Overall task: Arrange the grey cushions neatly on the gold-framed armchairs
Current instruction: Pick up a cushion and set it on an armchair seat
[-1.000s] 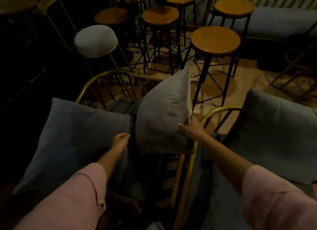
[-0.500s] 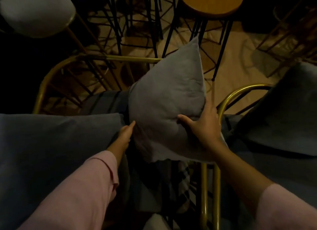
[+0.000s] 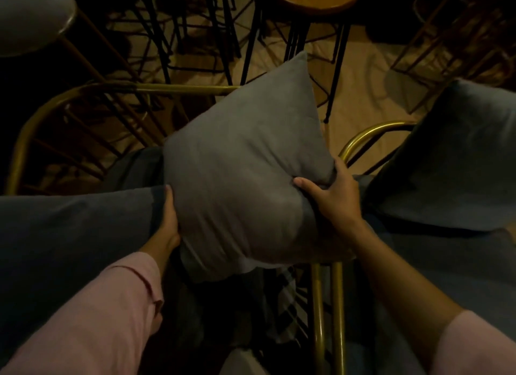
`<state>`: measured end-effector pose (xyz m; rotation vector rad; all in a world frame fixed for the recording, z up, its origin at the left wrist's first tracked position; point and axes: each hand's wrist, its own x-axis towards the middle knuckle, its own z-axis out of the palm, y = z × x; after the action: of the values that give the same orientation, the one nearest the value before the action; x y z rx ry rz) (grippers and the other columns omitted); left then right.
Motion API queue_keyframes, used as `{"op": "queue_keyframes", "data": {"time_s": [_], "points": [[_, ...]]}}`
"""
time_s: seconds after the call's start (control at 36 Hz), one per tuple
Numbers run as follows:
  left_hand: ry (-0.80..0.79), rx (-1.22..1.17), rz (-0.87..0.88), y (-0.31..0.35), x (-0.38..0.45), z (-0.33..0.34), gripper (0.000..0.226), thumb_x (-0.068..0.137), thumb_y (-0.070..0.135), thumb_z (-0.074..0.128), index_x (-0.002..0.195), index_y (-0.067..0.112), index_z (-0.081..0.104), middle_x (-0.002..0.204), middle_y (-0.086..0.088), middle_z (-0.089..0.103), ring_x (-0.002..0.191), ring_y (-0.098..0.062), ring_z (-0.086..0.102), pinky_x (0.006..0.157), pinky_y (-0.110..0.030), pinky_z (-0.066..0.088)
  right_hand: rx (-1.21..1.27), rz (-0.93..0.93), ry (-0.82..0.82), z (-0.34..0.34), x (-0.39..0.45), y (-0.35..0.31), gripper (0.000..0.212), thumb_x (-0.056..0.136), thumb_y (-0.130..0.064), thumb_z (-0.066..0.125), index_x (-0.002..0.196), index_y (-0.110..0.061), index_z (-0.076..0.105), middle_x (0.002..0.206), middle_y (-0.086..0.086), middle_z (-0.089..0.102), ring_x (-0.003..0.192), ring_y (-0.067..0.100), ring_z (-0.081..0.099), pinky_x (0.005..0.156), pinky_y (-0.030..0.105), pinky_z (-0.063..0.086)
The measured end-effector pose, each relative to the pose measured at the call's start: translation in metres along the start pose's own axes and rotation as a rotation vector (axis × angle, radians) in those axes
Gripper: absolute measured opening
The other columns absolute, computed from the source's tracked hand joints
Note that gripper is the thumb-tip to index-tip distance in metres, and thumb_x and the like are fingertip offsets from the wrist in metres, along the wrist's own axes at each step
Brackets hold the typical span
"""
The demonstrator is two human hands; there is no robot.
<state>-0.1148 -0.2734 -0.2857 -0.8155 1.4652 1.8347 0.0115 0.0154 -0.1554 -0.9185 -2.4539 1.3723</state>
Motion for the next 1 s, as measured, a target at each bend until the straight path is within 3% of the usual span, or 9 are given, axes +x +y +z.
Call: {"op": "queue_keyframes", "data": {"time_s": [0.17, 0.33, 0.42, 0.53, 0.67, 0.78, 0.83, 0.92, 1.0], "points": [[-0.041, 0.064, 0.086, 0.035, -0.058, -0.013, 0.088, 0.076, 0.083, 0.044, 0.141, 0.025, 0.052, 0.134, -0.005, 0.06, 0.121, -0.03, 0.055, 0.105, -0.046, 0.042, 0.174, 0.039, -0.058, -0.045, -0.025, 0.01, 0.079, 0.073, -0.039, 0.082, 0.142, -0.019, 0.047, 0.136, -0.005, 0.056, 0.118, 0.008, 0.053, 0.083, 0.012, 0.044], [0.025, 0.175, 0.198, 0.051, -0.114, 0.002, 0.101, 0.048, 0.09, 0.065, 0.129, 0.031, 0.064, 0.126, -0.003, 0.069, 0.112, -0.029, 0.066, 0.105, -0.05, 0.047, 0.255, 0.028, -0.025, -0.113, -0.067, 0.025, 0.064, 0.079, -0.031, 0.078, 0.134, -0.016, 0.05, 0.13, -0.001, 0.057, 0.112, 0.012, 0.058, 0.077, 0.005, 0.047], [0.028, 0.238, 0.259, 0.04, -0.146, 0.028, 0.098, 0.048, 0.091, 0.064, 0.132, 0.04, 0.059, 0.13, -0.002, 0.066, 0.112, -0.028, 0.065, 0.105, -0.051, 0.047, 0.265, 0.011, 0.01, -0.154, -0.094, 0.039, 0.058, 0.08, -0.026, 0.078, 0.13, -0.02, 0.049, 0.126, -0.001, 0.057, 0.103, -0.001, 0.057, 0.075, -0.001, 0.046], [-0.008, 0.208, 0.294, 0.007, -0.175, 0.065, 0.102, 0.048, 0.089, 0.066, 0.131, 0.031, 0.062, 0.126, -0.004, 0.068, 0.114, -0.029, 0.065, 0.103, -0.049, 0.048, 0.267, -0.02, 0.068, -0.215, -0.132, 0.063, 0.061, 0.079, -0.026, 0.077, 0.133, -0.018, 0.05, 0.125, -0.004, 0.057, 0.107, 0.009, 0.058, 0.078, 0.002, 0.045], [-0.04, 0.188, 0.318, -0.056, -0.221, 0.137, 0.081, 0.063, 0.085, 0.061, 0.116, 0.023, 0.07, 0.118, -0.003, 0.072, 0.109, -0.028, 0.067, 0.1, -0.046, 0.051, 0.21, -0.028, 0.151, -0.297, -0.173, 0.109, 0.058, 0.077, -0.041, 0.075, 0.128, -0.028, 0.051, 0.119, -0.013, 0.06, 0.1, -0.02, 0.055, 0.08, 0.003, 0.046], [-0.024, 0.18, 0.421, -0.113, -0.247, 0.202, 0.111, 0.046, 0.087, 0.068, 0.127, 0.01, 0.061, 0.124, -0.01, 0.068, 0.113, -0.028, 0.065, 0.102, -0.048, 0.05, 0.198, 0.083, 0.186, -0.365, -0.196, 0.155, 0.057, 0.082, -0.037, 0.074, 0.133, -0.027, 0.049, 0.127, -0.01, 0.057, 0.112, 0.008, 0.056, 0.094, 0.031, 0.05], [-0.062, 0.207, 0.416, -0.144, -0.269, 0.239, 0.097, 0.061, 0.076, 0.069, 0.128, 0.007, 0.058, 0.127, -0.012, 0.066, 0.115, -0.029, 0.063, 0.102, -0.047, 0.05, 0.222, 0.159, 0.187, -0.398, -0.206, 0.178, 0.052, 0.085, -0.03, 0.072, 0.131, -0.027, 0.048, 0.128, -0.004, 0.056, 0.115, 0.018, 0.055, 0.099, 0.045, 0.049], [-0.055, 0.27, 0.423, -0.19, -0.286, 0.283, 0.059, 0.085, 0.054, 0.064, 0.126, 0.011, 0.055, 0.128, -0.009, 0.062, 0.111, -0.025, 0.061, 0.102, -0.042, 0.049, 0.221, 0.256, 0.199, -0.439, -0.215, 0.211, 0.085, 0.066, -0.063, 0.074, 0.138, -0.026, 0.048, 0.14, 0.001, 0.055, 0.125, 0.027, 0.055, 0.1, 0.05, 0.049], [-0.027, 0.31, 0.404, -0.227, -0.293, 0.315, 0.078, 0.074, 0.065, 0.066, 0.131, 0.013, 0.052, 0.13, -0.007, 0.06, 0.115, -0.026, 0.059, 0.103, -0.042, 0.047, 0.252, 0.311, 0.225, -0.465, -0.21, 0.254, 0.111, 0.05, -0.081, 0.072, 0.142, -0.024, 0.046, 0.145, 0.004, 0.053, 0.129, 0.028, 0.052, 0.104, 0.052, 0.046]]}}
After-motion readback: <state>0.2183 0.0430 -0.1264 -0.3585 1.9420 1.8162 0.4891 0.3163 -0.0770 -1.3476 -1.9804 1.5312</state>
